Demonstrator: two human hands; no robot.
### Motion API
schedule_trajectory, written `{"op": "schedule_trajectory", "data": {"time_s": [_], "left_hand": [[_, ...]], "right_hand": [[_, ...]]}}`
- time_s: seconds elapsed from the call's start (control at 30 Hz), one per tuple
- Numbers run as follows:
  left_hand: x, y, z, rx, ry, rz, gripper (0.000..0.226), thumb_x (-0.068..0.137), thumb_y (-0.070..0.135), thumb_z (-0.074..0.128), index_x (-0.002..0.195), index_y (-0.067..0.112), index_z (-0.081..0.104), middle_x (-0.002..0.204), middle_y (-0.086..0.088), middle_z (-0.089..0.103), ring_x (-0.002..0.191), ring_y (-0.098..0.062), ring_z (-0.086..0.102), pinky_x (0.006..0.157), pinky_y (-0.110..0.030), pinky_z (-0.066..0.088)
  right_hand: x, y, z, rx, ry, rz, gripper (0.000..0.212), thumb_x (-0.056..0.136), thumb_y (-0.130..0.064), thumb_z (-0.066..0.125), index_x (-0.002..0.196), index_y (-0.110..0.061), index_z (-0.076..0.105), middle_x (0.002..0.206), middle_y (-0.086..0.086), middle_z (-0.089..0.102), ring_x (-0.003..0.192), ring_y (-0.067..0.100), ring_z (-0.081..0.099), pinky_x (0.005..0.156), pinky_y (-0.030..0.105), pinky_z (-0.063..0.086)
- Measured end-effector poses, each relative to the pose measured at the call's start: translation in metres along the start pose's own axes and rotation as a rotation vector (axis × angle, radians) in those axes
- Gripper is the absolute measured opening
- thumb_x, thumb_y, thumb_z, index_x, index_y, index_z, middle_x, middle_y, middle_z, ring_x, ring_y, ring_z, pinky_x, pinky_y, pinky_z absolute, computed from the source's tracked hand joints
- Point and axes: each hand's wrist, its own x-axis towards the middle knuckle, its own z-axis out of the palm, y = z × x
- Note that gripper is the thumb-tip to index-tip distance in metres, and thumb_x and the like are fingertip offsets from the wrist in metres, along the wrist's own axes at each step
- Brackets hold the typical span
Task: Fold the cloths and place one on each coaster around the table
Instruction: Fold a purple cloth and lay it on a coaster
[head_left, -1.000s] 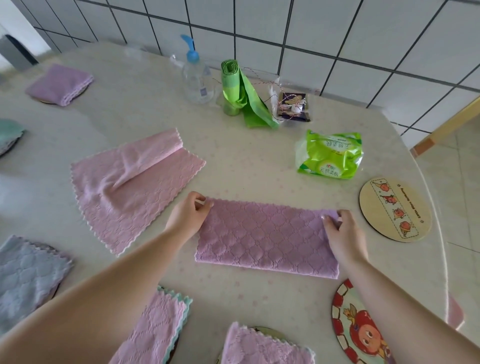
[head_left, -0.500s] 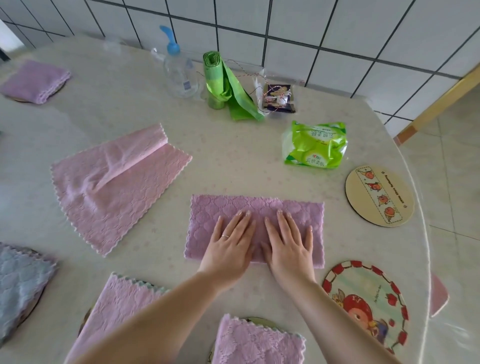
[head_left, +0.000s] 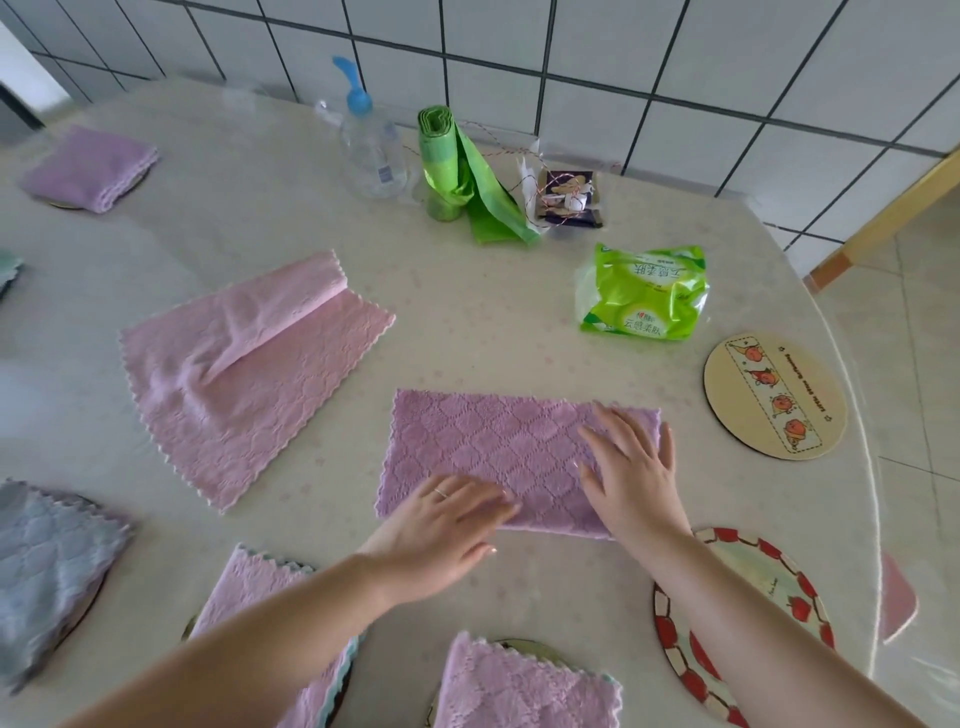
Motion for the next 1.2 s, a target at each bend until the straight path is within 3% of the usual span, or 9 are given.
{"op": "schedule_trajectory", "data": {"time_s": [0.13,0.23,0.47,0.73,0.87,0.97,1.03,1.13,1.2], "left_hand": [[0.016,0.025,0.005,-0.206,0.071,-0.132,0.026,0.077,0.035,0.069,0.101,0.028,0.062,0.102,0.013,0.059,0.096,-0.008,0.055,0.088,-0.031,0.050],[0.019,0.025,0.010,-0.309,0.117,-0.254,0.016,0.074,0.030,0.074,0.087,0.025,0.067,0.093,0.011,0.061,0.089,-0.010,0.057,0.082,-0.032,0.051],[0.023,0.023,0.010,-0.300,0.155,-0.255,0.004,0.077,0.021,0.071,0.077,0.025,0.069,0.085,0.011,0.059,0.081,-0.012,0.056,0.074,-0.031,0.050],[0.014,-0.038,-0.014,-0.021,0.066,-0.178,0.017,0.066,0.027,0.080,0.076,0.026,0.066,0.093,0.007,0.062,0.091,-0.016,0.060,0.083,-0.033,0.050],[0.028,-0.077,-0.032,0.082,-0.027,-0.207,0.012,0.073,0.025,0.073,0.082,0.027,0.065,0.105,0.007,0.062,0.105,-0.020,0.056,0.094,-0.037,0.044],[0.035,-0.084,-0.035,0.169,-0.102,-0.179,0.008,0.081,0.026,0.064,0.089,0.029,0.064,0.118,0.008,0.058,0.115,-0.020,0.050,0.100,-0.037,0.039],[0.032,-0.083,-0.036,0.207,-0.127,-0.140,0.018,0.080,0.026,0.066,0.096,0.033,0.063,0.122,0.010,0.056,0.116,-0.018,0.049,0.102,-0.035,0.038],[0.016,-0.077,-0.038,0.163,-0.064,-0.052,0.029,0.071,0.025,0.077,0.093,0.038,0.065,0.109,0.015,0.062,0.104,-0.010,0.049,0.098,-0.023,0.036],[0.005,-0.074,-0.036,0.102,-0.021,0.016,0.025,0.071,0.021,0.078,0.088,0.036,0.068,0.099,0.017,0.064,0.097,-0.007,0.044,0.093,-0.018,0.029]], "right_hand": [[0.047,-0.030,-0.006,0.170,-0.027,-0.018,0.024,0.091,-0.023,0.052,0.109,-0.026,0.067,0.126,-0.009,0.057,0.119,0.013,0.050,0.113,0.046,0.019],[0.070,-0.037,-0.008,0.128,-0.135,-0.074,0.018,0.091,-0.023,0.052,0.099,-0.027,0.068,0.110,-0.008,0.062,0.100,0.014,0.057,0.098,0.036,0.035],[0.087,-0.041,-0.008,0.016,-0.274,-0.123,0.015,0.087,-0.019,0.052,0.096,-0.026,0.062,0.104,-0.004,0.061,0.102,0.020,0.053,0.089,0.034,0.033],[0.064,-0.020,-0.019,0.150,-0.403,0.075,0.014,0.081,-0.020,0.052,0.089,-0.029,0.060,0.097,-0.005,0.066,0.093,0.021,0.060,0.080,0.031,0.045],[0.048,-0.028,-0.017,0.273,-0.509,0.163,0.013,0.076,-0.023,0.055,0.083,-0.032,0.061,0.092,-0.007,0.067,0.090,0.018,0.061,0.076,0.030,0.049],[0.038,-0.029,-0.009,0.306,-0.457,0.172,0.008,0.078,-0.026,0.062,0.083,-0.031,0.062,0.089,-0.008,0.065,0.089,0.018,0.061,0.075,0.029,0.048],[0.030,-0.022,-0.010,0.267,-0.332,0.100,0.008,0.079,-0.026,0.068,0.084,-0.030,0.063,0.086,-0.008,0.059,0.086,0.017,0.060,0.074,0.030,0.048],[0.017,-0.007,-0.012,0.121,-0.093,-0.269,0.016,0.073,-0.018,0.076,0.085,-0.027,0.069,0.084,-0.008,0.059,0.080,0.016,0.057,0.074,0.032,0.050],[0.006,-0.001,-0.008,0.065,-0.058,-0.501,0.022,0.068,-0.018,0.080,0.085,-0.029,0.070,0.088,-0.010,0.063,0.084,0.013,0.056,0.079,0.033,0.048]]}}
